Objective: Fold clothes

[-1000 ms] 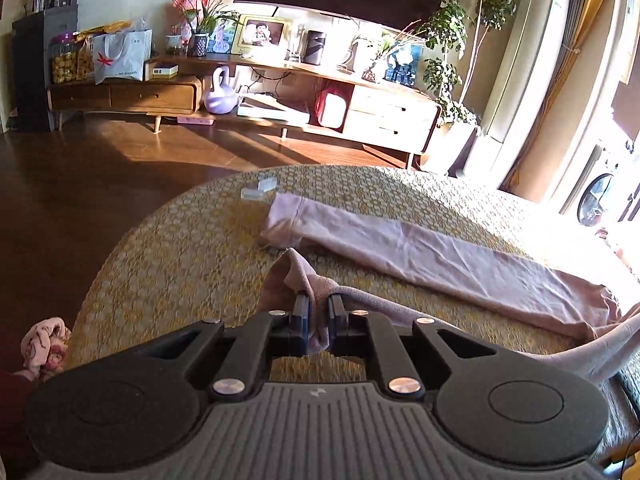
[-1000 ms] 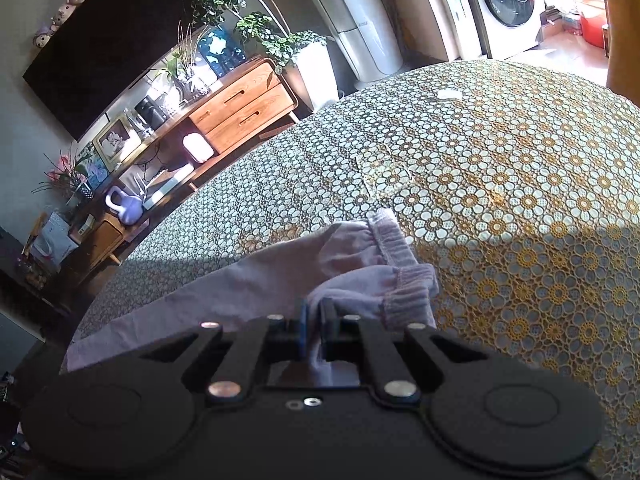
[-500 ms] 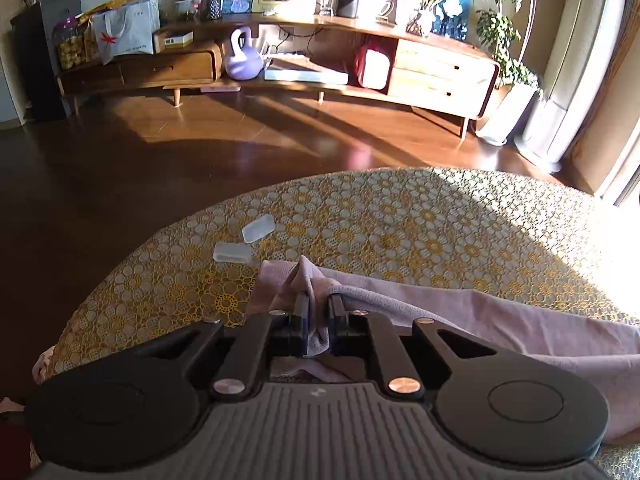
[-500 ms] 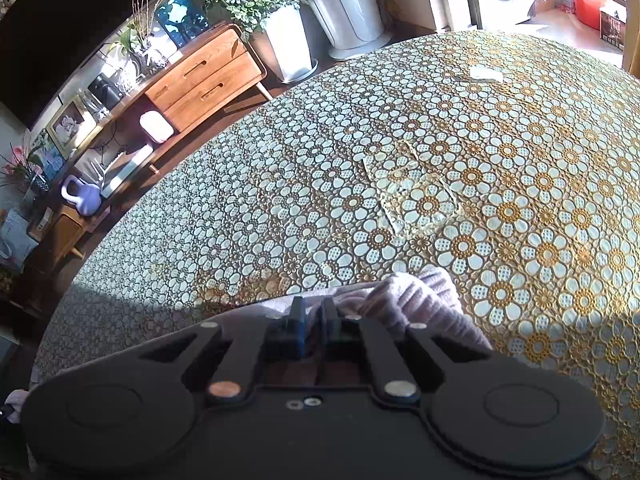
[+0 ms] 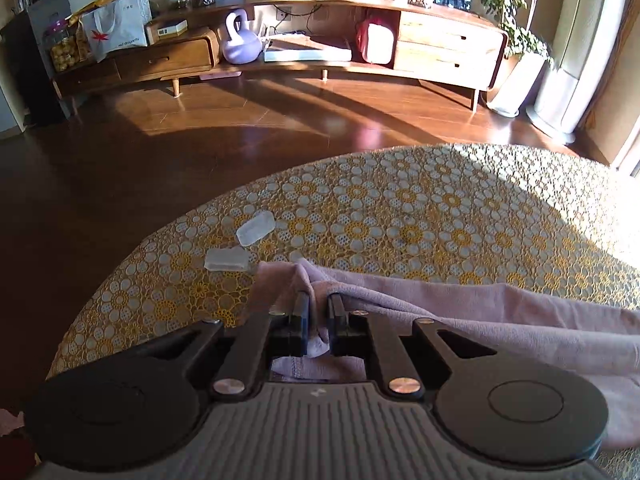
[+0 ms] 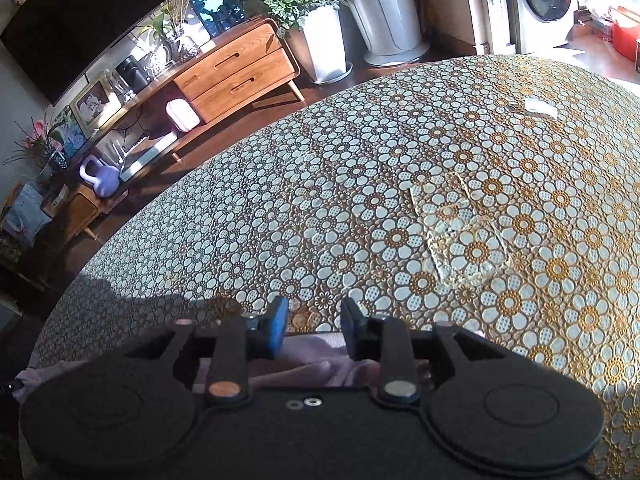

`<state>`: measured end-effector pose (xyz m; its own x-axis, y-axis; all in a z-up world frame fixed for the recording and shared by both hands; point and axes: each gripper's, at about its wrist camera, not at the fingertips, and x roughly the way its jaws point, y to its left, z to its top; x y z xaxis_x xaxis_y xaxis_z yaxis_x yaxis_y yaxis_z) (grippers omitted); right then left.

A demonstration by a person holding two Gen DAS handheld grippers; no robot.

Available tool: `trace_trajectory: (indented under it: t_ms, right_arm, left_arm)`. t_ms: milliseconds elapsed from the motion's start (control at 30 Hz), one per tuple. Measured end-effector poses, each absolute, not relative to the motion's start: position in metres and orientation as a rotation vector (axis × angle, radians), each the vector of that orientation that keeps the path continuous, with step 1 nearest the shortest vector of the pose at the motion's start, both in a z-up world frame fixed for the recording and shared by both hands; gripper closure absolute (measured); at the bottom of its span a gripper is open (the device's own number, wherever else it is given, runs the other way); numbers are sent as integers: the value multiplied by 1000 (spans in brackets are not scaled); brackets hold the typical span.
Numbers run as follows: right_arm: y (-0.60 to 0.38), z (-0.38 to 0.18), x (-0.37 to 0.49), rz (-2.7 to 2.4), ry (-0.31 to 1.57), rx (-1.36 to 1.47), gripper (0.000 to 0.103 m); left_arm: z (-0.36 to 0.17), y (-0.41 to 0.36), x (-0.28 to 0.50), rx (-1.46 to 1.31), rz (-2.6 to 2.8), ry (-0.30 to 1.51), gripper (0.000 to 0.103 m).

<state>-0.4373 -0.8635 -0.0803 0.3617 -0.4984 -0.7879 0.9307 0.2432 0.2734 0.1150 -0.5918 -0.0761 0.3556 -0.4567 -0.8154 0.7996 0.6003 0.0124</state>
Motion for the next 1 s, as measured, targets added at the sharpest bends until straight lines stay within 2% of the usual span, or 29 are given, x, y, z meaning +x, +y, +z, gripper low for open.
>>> trace_trajectory:
  t_ms: [200,467,733,800,900,1000]
  right_arm:
    - [-851,-60,-453,-1092,701,727,0]
    - [-843,-94,-445,-1097,838,673,0]
    - [-835,-59,-489,-1185,587,693,0]
    - [-845,-68,-498,-1208,586,737,0]
    - [-853,-102,-495,-1209,692,775,0]
    - [-851,-116,-495,-1205,691,792,0]
  left_arm:
    - [-89,-592,119,463,-849,902,95]
    - [-96,-597,113,509,-841,887,95]
    - [-98,-599,111,531,-833,876,95]
    - [-98,-599,111,534,-833,874,95]
    - [-98,-599,110,537,-836,874,95]
    - [-95,-600,112,543,-843,877,95]
